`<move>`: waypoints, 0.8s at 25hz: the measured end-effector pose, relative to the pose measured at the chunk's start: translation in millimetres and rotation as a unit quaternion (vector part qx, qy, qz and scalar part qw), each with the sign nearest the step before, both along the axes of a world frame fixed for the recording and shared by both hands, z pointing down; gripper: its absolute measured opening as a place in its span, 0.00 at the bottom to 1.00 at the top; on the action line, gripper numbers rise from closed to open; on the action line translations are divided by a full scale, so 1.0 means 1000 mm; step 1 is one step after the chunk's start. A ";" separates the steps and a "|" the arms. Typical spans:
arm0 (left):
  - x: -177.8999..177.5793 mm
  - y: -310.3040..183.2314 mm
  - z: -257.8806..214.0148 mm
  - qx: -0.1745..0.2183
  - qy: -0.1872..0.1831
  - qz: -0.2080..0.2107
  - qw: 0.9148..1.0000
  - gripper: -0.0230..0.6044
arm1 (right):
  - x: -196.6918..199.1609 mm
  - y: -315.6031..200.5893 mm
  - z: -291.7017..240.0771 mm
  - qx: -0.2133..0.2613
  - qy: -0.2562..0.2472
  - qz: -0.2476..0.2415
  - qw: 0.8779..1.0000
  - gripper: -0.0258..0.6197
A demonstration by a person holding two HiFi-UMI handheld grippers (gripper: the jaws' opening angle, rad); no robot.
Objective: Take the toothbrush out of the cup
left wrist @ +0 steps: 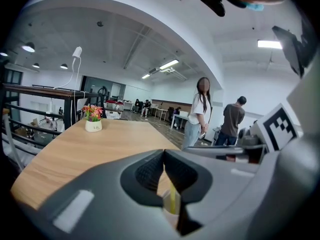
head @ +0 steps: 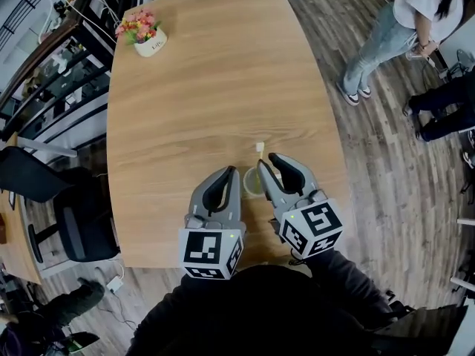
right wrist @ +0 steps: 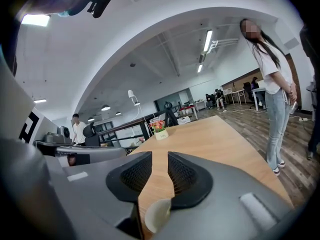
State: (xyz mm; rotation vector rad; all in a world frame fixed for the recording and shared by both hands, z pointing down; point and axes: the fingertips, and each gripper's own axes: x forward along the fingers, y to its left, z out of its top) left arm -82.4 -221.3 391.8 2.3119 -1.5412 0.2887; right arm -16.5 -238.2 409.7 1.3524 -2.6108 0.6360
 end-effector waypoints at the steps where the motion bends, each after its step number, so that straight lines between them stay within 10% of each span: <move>1: -0.001 -0.002 0.003 -0.004 0.000 -0.001 1.000 0.05 | -0.001 -0.002 0.004 -0.004 0.002 -0.001 1.000 0.20; 20: -0.022 -0.035 0.053 -0.061 0.016 -0.027 0.998 0.05 | -0.015 -0.032 0.079 -0.104 0.049 -0.033 0.993 0.31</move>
